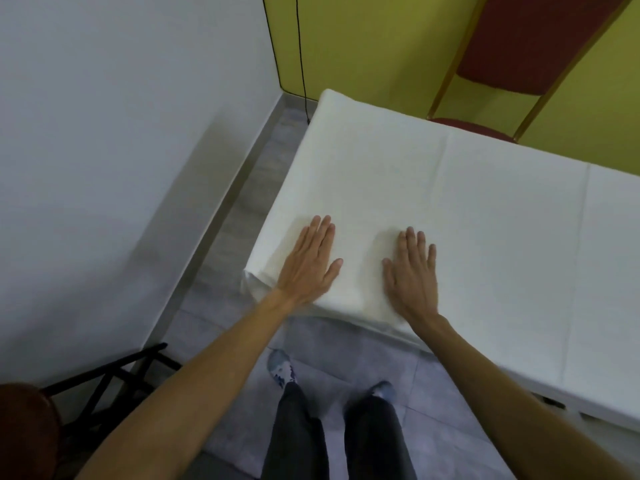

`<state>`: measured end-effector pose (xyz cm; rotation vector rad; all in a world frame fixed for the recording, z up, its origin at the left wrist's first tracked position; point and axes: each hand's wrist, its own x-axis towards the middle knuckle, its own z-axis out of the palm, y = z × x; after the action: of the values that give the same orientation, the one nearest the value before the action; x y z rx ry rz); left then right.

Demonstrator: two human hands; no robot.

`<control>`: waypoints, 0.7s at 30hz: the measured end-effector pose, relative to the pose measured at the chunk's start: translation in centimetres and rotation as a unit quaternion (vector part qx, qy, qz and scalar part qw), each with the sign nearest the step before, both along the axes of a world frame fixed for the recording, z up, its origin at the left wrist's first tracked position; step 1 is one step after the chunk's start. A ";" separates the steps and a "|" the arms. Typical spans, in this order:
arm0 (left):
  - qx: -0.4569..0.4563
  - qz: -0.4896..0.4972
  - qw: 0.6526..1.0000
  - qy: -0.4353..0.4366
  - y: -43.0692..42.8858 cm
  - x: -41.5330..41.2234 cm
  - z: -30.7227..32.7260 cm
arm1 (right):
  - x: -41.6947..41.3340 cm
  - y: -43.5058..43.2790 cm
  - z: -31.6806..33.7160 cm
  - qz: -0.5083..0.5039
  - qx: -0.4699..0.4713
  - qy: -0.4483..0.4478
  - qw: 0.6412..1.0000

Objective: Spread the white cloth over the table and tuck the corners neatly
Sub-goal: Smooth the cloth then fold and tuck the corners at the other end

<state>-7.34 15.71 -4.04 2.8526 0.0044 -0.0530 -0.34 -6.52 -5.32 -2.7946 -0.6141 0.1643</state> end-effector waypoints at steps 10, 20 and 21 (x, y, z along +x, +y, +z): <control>0.087 -0.011 0.996 0.028 7.0 0.8 -1.2 | -2.7 7.1 -1.7 0.026 -0.036 0.011 0.999; -0.184 0.012 0.981 0.065 13.9 -9.1 -0.6 | -3.5 11.7 1.0 0.055 -0.008 0.081 0.995; -0.203 0.022 0.976 0.081 14.0 -9.6 -0.6 | -3.9 12.9 1.2 0.102 -0.007 0.083 0.991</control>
<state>-16.99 29.71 -4.68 2.4315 0.0805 -0.2484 -4.22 6.37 -4.09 -2.6913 -0.8591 0.4396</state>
